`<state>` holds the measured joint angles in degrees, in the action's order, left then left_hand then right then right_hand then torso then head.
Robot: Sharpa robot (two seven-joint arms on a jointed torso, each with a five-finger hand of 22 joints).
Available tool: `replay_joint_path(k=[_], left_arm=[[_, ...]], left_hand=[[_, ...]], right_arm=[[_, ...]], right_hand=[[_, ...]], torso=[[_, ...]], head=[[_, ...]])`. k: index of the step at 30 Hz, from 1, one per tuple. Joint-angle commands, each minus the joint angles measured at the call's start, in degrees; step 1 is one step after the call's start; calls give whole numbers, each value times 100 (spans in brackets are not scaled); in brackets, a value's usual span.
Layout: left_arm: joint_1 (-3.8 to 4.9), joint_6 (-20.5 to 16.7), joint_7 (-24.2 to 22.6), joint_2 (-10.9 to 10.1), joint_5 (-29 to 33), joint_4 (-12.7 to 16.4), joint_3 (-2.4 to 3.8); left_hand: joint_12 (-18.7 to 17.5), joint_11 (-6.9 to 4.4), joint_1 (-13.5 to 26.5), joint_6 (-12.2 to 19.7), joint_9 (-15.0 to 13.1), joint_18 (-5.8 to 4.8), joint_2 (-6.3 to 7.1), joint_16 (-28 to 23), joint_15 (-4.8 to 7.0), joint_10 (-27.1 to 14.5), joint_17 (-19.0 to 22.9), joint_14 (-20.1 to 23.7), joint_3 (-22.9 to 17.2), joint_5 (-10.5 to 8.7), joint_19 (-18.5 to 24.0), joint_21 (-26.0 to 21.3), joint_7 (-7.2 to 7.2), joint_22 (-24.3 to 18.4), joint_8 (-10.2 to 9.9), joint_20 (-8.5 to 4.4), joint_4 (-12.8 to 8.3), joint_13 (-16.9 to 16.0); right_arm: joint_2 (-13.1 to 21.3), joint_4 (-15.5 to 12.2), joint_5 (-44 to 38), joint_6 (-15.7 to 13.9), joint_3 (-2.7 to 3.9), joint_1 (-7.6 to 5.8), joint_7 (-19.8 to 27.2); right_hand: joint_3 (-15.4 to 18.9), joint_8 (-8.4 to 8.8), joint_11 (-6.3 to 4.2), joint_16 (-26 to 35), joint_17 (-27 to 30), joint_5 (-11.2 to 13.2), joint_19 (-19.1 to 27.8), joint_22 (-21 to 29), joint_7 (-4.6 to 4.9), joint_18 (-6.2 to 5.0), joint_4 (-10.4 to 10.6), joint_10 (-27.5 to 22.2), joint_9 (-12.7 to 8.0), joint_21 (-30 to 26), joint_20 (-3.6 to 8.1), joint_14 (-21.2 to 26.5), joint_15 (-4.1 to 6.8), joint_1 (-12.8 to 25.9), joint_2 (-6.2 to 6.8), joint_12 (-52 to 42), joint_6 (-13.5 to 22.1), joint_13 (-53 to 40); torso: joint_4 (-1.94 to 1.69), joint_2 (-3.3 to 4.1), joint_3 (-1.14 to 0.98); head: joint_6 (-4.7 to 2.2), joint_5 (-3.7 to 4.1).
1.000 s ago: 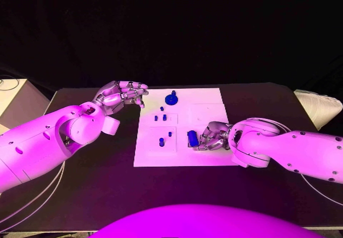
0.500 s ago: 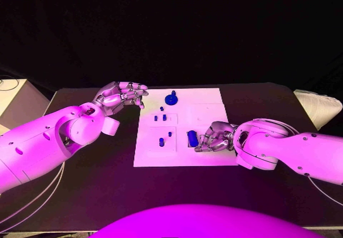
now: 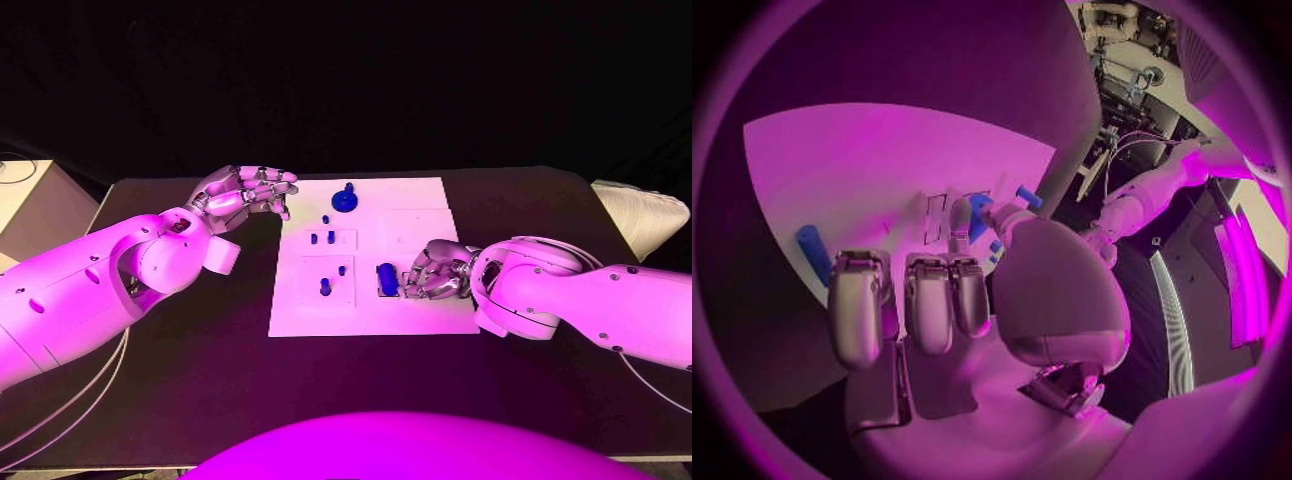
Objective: Assemble the parts on the task board
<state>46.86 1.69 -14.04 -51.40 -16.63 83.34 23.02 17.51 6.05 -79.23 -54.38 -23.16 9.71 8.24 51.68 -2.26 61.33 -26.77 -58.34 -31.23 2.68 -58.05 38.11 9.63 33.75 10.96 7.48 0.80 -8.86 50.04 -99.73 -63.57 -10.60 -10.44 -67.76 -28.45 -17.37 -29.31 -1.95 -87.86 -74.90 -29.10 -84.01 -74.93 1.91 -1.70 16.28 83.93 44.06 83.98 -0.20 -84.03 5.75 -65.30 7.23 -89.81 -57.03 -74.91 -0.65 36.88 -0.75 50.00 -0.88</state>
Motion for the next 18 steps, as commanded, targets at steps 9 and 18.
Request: replay_joint_path(k=[9,18], left_arm=[[-5,124,-20,1,-38,10,2],[-5,148,-2,-3,-48,11,2]], left_hand=[[-31,23,-57,-5,7,76,-4,13,-4,30,-5,39,-41,21,-6,-4,41,5,-26,-4,-8,-5],[-34,24,-61,-5,8,74,-4,9,-5,30,-9,42,-45,22,-2,1,43,11,-28,-5,-11,-7]], right_arm=[[-171,181,-127,-148,4,-1,-28],[-309,330,-142,-23,3,12,-80]], right_hand=[[-222,-102,-61,-6,-1125,455,-555,-1309,-41,58,-5,607,27,-10,42,-515,39,53,45,-19,-11,-1509],[-322,-134,-72,-3,-1120,551,-554,-1308,-56,57,-78,607,36,-16,49,-515,49,-27,87,-19,5,-1509]], torso=[[-2,4,-1],[-5,1,0]], head=[[0,7],[0,-16]])
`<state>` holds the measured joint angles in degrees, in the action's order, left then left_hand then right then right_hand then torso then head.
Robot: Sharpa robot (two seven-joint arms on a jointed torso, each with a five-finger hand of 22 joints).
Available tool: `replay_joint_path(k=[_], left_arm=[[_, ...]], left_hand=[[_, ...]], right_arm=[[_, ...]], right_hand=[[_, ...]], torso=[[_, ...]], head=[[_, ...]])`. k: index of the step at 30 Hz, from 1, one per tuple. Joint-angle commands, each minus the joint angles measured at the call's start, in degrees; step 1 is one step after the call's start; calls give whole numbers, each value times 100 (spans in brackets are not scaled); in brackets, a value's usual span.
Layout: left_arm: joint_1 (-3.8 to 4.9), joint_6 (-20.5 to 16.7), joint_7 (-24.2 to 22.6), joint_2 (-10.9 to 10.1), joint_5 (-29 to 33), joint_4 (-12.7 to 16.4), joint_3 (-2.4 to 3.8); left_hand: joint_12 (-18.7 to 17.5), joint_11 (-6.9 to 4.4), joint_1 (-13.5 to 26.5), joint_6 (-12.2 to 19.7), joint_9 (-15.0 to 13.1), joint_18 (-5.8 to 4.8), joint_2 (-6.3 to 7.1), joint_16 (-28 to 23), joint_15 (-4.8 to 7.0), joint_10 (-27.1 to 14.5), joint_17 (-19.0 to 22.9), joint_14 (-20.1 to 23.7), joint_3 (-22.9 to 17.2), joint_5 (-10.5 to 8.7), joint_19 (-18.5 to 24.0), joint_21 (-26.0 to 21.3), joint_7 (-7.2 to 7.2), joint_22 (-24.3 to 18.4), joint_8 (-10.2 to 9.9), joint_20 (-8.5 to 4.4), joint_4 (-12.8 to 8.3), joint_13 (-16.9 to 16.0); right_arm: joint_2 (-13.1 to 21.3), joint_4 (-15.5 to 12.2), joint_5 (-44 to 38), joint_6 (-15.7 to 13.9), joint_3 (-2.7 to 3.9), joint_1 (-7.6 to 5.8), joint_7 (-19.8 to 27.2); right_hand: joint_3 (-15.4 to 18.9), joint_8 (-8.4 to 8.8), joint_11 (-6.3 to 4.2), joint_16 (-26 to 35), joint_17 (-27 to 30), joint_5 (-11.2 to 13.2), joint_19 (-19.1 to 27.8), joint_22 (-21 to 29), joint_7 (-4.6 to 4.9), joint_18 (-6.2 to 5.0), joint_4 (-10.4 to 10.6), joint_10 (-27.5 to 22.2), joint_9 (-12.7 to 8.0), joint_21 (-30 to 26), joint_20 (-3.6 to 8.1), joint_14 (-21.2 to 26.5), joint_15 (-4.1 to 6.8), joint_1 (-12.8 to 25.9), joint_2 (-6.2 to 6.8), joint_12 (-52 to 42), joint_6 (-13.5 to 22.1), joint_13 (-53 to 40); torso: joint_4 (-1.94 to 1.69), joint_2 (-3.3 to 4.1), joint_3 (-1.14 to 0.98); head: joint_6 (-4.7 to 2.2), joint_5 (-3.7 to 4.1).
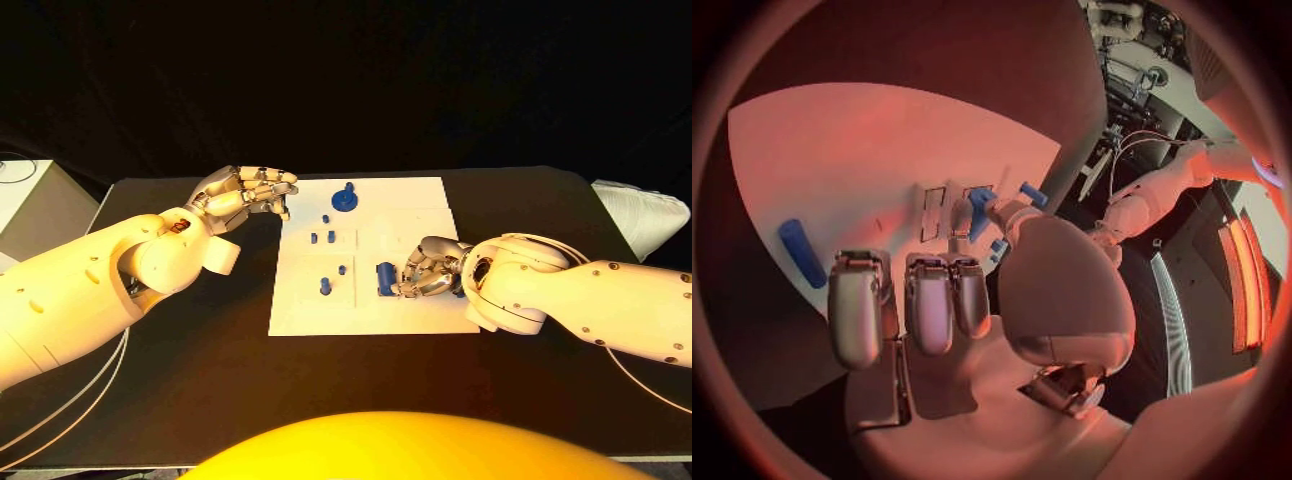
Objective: Assemble the parts on the task board
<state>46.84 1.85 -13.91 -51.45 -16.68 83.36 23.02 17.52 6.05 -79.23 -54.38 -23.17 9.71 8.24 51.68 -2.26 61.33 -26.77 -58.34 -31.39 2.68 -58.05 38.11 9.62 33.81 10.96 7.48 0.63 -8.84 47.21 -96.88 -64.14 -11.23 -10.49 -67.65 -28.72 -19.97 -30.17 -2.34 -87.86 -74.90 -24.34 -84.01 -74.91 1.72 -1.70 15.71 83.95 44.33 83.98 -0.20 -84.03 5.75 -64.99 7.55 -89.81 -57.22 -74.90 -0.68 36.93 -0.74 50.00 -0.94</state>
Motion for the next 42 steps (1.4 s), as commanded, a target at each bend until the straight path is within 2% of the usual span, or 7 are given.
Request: replay_joint_path(k=[1,9,14,32,34,38,42], left_arm=[[-3,137,-12,1,-45,9,2],[-3,160,7,-9,-58,14,2],[-3,164,10,-10,-62,14,2],[-10,167,6,4,-69,4,2],[-11,168,5,4,-69,4,2],[-16,172,2,0,-70,3,2],[-21,171,-2,0,-70,-1,2]], left_hand=[[-34,24,-61,-5,8,74,-4,9,-5,30,-10,42,-29,22,-2,1,43,5,-28,-5,5,-8],[-36,24,-66,-4,9,74,-1,8,-5,30,-11,45,-30,22,0,3,43,8,-29,-5,1,-9],[-36,24,-66,-4,9,74,-1,8,-5,30,-11,45,-30,22,0,3,43,8,-29,-5,1,-9],[-42,26,-74,-4,10,74,4,2,-6,25,-14,52,-34,22,7,8,44,14,-31,-6,-8,-10],[-42,26,-74,-4,10,74,4,2,-6,25,-14,52,-34,22,7,8,44,14,-31,-6,-8,-10],[-42,26,-74,-4,10,74,4,2,-6,25,-14,52,-34,22,7,8,44,14,-31,-6,-8,-10],[-48,31,-74,0,12,71,7,-4,-10,22,-19,58,-36,21,16,15,49,23,-36,-6,-10,-12]], right_arm=[[-36,51,-84,65,7,3,-51],[-70,60,-76,293,6,9,-38],[-81,64,-74,307,5,21,-38],[-64,65,-87,54,5,43,-65],[-7,16,-82,30,5,43,-13],[165,-133,61,-22,9,32,216],[365,-295,378,-36,26,-4,613]], right_hand=[[-80,-55,-34,-3,-1122,122,-555,-1310,-36,57,-39,605,10,-13,50,-515,51,-74,82,-19,29,-1510],[-167,-90,-33,1,-1116,554,-554,-1307,-36,55,-159,605,-5,-29,52,-514,50,-173,309,-19,44,-1510],[-197,-93,-34,1,-1117,622,-554,-1309,-38,56,-211,605,-16,-26,52,-514,51,-231,372,-19,47,-1510],[-227,-101,-28,4,-1112,648,-554,-1307,-29,55,-151,605,-29,-34,51,-513,47,-168,332,-19,29,-1510],[-219,-106,-27,6,-1109,654,-554,-1308,-29,55,-146,605,-29,-32,50,-513,46,-154,352,-19,26,-1510],[-100,-120,-16,9,-1103,672,-553,-1305,-14,53,-79,605,-40,-45,45,-512,38,-26,539,-19,31,-1510],[97,0,49,17,-1091,992,-549,-1292,67,47,10,605,-117,-89,13,-509,-12,-7,591,-19,184,-1510]], torso=[[0,-4,-1],[3,-4,3],[0,-2,3],[0,-4,-1],[-2,-5,-2],[4,-7,0],[15,-14,3]], head=[[0,-8],[0,5],[0,3],[0,7],[0,4],[0,2],[0,10]])
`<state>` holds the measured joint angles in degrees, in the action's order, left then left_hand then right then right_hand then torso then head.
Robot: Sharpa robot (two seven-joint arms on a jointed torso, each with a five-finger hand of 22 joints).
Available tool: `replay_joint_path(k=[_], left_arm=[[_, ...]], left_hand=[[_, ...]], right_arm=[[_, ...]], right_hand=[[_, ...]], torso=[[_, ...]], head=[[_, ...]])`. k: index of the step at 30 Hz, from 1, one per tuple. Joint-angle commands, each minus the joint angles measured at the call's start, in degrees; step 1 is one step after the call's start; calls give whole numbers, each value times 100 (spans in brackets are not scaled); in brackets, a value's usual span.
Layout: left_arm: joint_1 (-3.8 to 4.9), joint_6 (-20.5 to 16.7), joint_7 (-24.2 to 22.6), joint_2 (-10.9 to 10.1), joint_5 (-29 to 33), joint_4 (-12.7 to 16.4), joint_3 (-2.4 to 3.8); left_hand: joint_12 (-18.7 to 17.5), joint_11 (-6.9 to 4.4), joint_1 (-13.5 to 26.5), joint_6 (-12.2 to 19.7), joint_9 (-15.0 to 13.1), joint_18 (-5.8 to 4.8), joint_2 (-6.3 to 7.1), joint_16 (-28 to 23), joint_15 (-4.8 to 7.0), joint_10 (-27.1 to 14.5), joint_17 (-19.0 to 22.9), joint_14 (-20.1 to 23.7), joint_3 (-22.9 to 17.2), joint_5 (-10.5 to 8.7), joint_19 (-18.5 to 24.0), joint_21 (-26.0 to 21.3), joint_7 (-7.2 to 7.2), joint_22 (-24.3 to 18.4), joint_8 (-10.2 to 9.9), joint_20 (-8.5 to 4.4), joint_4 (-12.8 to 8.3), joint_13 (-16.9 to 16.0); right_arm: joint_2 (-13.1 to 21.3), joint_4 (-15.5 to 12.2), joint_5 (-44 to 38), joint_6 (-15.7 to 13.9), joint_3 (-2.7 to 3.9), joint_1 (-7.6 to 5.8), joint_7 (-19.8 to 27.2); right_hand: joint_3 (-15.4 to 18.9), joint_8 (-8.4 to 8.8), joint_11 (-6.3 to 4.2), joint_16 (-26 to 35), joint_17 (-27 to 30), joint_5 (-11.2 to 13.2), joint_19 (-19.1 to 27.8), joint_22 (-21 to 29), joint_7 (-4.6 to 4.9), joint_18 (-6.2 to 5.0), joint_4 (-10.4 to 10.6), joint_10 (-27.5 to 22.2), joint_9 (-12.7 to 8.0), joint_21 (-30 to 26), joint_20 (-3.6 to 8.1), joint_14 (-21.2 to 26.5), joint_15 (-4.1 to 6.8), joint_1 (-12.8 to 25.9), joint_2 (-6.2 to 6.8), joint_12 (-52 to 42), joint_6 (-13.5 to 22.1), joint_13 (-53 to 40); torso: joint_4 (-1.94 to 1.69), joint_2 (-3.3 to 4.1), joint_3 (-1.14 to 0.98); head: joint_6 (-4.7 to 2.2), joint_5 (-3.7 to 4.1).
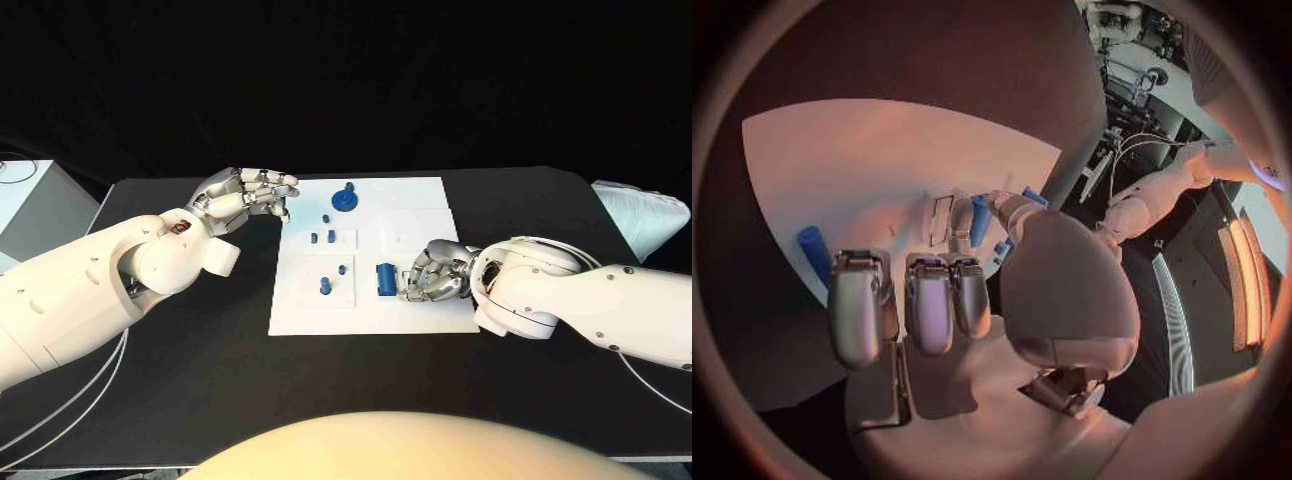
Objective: Assemble the parts on the task board
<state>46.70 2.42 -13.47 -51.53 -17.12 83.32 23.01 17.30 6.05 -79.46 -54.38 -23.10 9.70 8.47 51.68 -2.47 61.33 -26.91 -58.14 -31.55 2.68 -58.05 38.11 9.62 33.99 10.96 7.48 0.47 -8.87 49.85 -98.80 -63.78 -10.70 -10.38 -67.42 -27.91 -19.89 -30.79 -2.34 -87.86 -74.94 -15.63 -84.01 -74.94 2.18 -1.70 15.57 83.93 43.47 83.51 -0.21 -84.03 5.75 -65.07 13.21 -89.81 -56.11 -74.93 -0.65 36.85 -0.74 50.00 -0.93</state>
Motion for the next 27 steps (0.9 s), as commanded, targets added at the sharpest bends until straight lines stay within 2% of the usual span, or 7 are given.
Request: replay_joint_path(k=[1,6,12,16,18,22,27], left_arm=[[-8,113,-47,10,-26,0,2],[-12,112,-54,20,-26,-7,2],[-19,105,-68,25,-24,-9,2],[-23,97,-91,22,-19,-6,2],[-25,76,-112,22,-15,0,2],[-30,54,-149,18,1,5,2],[-32,47,-164,9,9,17,2]], left_hand=[[-26,31,-52,0,5,72,-16,-4,11,22,-5,37,-20,21,16,15,49,5,-36,-6,6,-10],[-26,31,-52,0,5,72,-16,-4,11,22,-5,37,-20,21,16,15,49,5,-36,-6,6,-10],[-26,31,-52,0,5,72,-16,-4,11,22,-5,37,-20,21,16,15,49,5,-36,-6,6,-10],[-30,33,-43,2,6,70,-11,-7,7,22,-10,39,-17,21,23,19,51,10,-39,-3,11,-12],[-31,36,-18,0,6,67,-8,-6,2,25,-15,37,-7,20,29,19,52,13,-39,1,27,-15],[-17,34,72,82,26,68,18,2,-5,67,-42,28,33,19,44,1,59,7,-93,18,93,-37],[77,5,214,116,28,76,81,20,2,177,-86,20,145,18,36,-81,37,-50,-117,38,215,-107]], right_arm=[[156,-143,433,-75,21,-41,634],[426,-274,729,49,46,-123,917],[702,-166,502,214,66,-198,724],[823,3,319,291,71,-234,461],[884,66,184,281,71,-247,271],[960,149,-79,390,71,-266,-64],[1016,211,-300,612,69,-279,-263]], right_hand=[[131,89,63,21,-1081,170,-548,-1287,36,46,36,607,-49,-52,7,-508,-23,-10,18,-19,97,-1507],[315,367,168,26,-1073,328,-546,-1285,158,46,67,607,-205,-66,-55,-506,-108,-116,-77,-19,302,-1507],[127,565,195,21,-1081,247,-549,-1293,186,48,-21,607,-334,-49,-87,-507,-134,-402,-317,-19,284,-1507],[-32,913,276,32,-1063,295,-550,-1297,284,51,-20,607,-567,-42,-138,-503,-197,-446,-344,-19,322,-1507],[-112,1198,330,52,-1029,258,-548,-1295,347,50,2,607,-804,-55,-167,-494,-233,-404,-328,-19,303,-1507],[-138,1271,316,50,-1034,335,-551,-1305,313,54,24,607,-913,-26,-178,-495,-229,-349,-336,-19,109,-1507],[-55,1144,228,58,-1021,422,-551,-1303,210,48,79,607,-846,-38,-161,-493,-177,-157,-332,-19,-260,-1507]], torso=[[10,-6,1],[12,-10,-3],[13,-4,-5],[18,4,-4],[11,8,-6],[8,6,-3],[12,3,7]], head=[[0,14],[0,36],[0,51],[0,68],[0,78],[0,134],[0,201]])
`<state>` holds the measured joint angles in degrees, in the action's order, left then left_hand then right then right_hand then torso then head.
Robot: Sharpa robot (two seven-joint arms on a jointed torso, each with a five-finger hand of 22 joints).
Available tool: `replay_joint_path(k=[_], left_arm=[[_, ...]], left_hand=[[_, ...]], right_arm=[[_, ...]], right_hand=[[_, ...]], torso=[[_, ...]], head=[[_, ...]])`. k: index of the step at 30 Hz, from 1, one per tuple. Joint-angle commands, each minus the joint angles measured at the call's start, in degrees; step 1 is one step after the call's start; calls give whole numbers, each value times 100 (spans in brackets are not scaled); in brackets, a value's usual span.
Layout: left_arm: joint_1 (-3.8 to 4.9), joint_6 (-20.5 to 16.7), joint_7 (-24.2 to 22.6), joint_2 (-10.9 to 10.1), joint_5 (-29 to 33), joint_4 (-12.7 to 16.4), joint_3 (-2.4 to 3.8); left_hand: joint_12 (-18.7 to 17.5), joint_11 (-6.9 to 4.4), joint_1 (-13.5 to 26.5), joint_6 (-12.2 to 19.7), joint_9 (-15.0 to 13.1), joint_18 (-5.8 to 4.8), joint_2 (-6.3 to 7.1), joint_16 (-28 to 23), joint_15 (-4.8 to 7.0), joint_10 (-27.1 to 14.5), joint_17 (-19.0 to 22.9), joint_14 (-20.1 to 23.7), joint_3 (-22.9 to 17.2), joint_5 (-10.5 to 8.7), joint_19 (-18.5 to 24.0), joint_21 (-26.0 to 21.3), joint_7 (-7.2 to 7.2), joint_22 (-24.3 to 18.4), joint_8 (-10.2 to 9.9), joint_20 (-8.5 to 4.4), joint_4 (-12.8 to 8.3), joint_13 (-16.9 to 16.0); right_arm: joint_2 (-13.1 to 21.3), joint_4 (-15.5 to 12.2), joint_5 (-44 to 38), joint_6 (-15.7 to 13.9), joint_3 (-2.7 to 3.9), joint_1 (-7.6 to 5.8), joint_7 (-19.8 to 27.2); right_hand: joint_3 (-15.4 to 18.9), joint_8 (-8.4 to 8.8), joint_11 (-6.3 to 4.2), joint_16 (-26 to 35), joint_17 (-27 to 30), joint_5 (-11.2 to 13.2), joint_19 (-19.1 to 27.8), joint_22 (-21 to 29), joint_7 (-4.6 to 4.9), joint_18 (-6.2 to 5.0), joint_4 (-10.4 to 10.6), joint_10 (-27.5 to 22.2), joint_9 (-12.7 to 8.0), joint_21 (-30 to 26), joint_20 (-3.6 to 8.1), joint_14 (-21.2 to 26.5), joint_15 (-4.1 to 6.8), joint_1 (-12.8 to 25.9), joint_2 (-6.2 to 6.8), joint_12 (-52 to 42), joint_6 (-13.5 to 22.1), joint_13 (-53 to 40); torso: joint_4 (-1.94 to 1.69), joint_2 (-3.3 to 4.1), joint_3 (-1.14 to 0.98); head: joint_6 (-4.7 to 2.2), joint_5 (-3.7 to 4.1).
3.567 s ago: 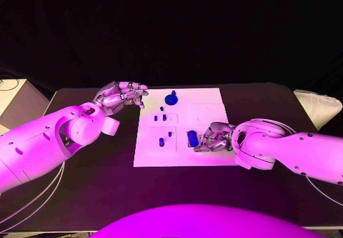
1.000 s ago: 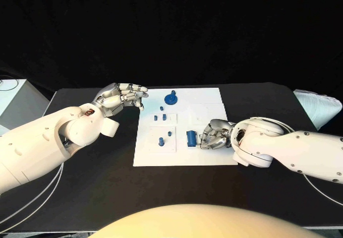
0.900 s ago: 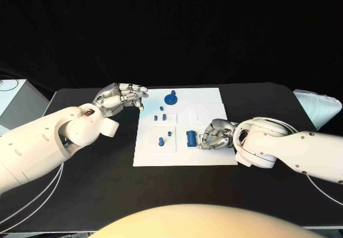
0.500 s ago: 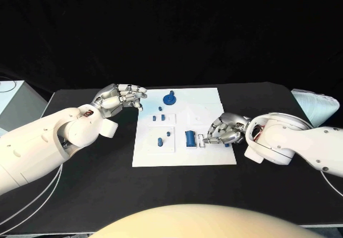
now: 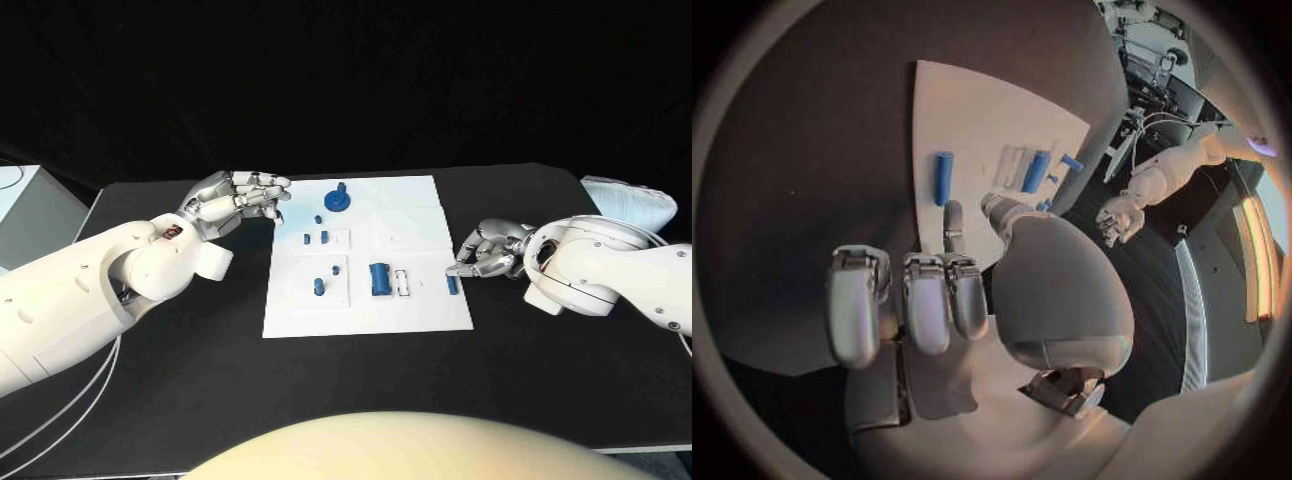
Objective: Assemble the parts on the task board
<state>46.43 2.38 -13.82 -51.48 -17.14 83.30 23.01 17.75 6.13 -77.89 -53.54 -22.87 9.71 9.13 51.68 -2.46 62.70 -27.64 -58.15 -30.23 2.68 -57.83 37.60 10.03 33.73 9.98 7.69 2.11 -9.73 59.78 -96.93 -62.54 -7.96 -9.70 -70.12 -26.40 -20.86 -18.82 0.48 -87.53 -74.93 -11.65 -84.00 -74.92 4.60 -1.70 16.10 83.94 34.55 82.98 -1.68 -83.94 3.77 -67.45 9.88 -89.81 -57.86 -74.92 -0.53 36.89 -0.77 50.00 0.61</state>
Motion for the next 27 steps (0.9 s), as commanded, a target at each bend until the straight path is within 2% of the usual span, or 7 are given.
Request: replay_joint_path(k=[1,3,7,9,15,20,27], left_arm=[[-5,51,-130,1,12,21,2],[-5,51,-132,-3,13,22,2],[-6,53,-131,-12,14,23,2],[-6,59,-127,-15,15,24,2],[-6,87,-114,-18,14,24,1],[-7,101,-112,-7,14,10,1],[-11,110,-114,1,13,2,1]], left_hand=[[46,-5,91,33,3,76,30,25,2,37,-24,18,45,18,5,-57,-6,-45,-21,19,87,-36],[46,-5,91,33,3,76,30,25,2,37,-24,18,45,18,5,-57,-6,-45,-21,19,87,-36],[49,-6,93,32,2,77,30,26,3,36,-27,18,49,18,2,-63,-8,-50,-20,20,93,-40],[49,-6,93,32,2,77,30,26,3,36,-27,18,49,18,2,-63,-8,-50,-20,20,93,-40],[58,-11,85,19,-3,79,27,28,6,28,-36,19,55,18,-9,-83,-15,-66,-12,19,103,-51],[60,-12,78,13,-5,79,25,28,8,23,-38,21,56,19,-13,-90,-17,-71,-9,19,105,-54],[60,-12,78,13,-5,79,25,28,8,23,-38,21,56,19,-13,-90,-17,-71,-9,19,105,-54]], right_arm=[[36,30,-463,384,0,-11,-445],[53,37,-529,450,-2,-13,-481],[60,54,-618,539,-10,-14,-526],[39,64,-646,558,-16,-15,-539],[-78,122,-701,575,-37,-10,-565],[-212,196,-812,550,-64,27,-573],[-319,281,-1026,605,-85,74,-579]], right_hand=[[106,-130,-86,24,-1025,26,-552,-1305,-68,47,42,606,133,14,-2,-503,43,208,-5,-19,-163,-1508],[146,-170,-103,23,-1027,26,-552,-1304,-87,46,38,606,203,11,10,-504,58,257,6,-19,-168,-1508],[308,-327,-145,20,-1034,6,-553,-1306,-132,47,47,606,496,14,45,-506,96,415,37,-19,-143,-1508],[394,-366,-152,19,-1036,-167,-554,-1306,-139,47,47,606,640,13,58,-507,105,488,25,-19,-79,-1508],[481,-406,-159,17,-1039,-174,-555,-1309,-149,49,58,606,752,20,65,-508,111,595,2,-19,-67,-1508],[524,-426,-165,14,-1044,-164,-555,-1310,-156,49,58,606,808,23,70,-509,116,642,-8,-19,-61,-1508],[542,-428,-168,16,-1042,-154,-555,-1310,-158,49,38,606,840,24,72,-509,119,620,5,-19,-36,-1508]], torso=[[0,-2,12],[-10,-2,8],[-9,-1,8],[-12,0,9],[-21,4,4],[-18,7,5],[-16,5,2]], head=[[0,69],[0,90],[0,102],[0,104],[0,112],[0,163],[0,153]])
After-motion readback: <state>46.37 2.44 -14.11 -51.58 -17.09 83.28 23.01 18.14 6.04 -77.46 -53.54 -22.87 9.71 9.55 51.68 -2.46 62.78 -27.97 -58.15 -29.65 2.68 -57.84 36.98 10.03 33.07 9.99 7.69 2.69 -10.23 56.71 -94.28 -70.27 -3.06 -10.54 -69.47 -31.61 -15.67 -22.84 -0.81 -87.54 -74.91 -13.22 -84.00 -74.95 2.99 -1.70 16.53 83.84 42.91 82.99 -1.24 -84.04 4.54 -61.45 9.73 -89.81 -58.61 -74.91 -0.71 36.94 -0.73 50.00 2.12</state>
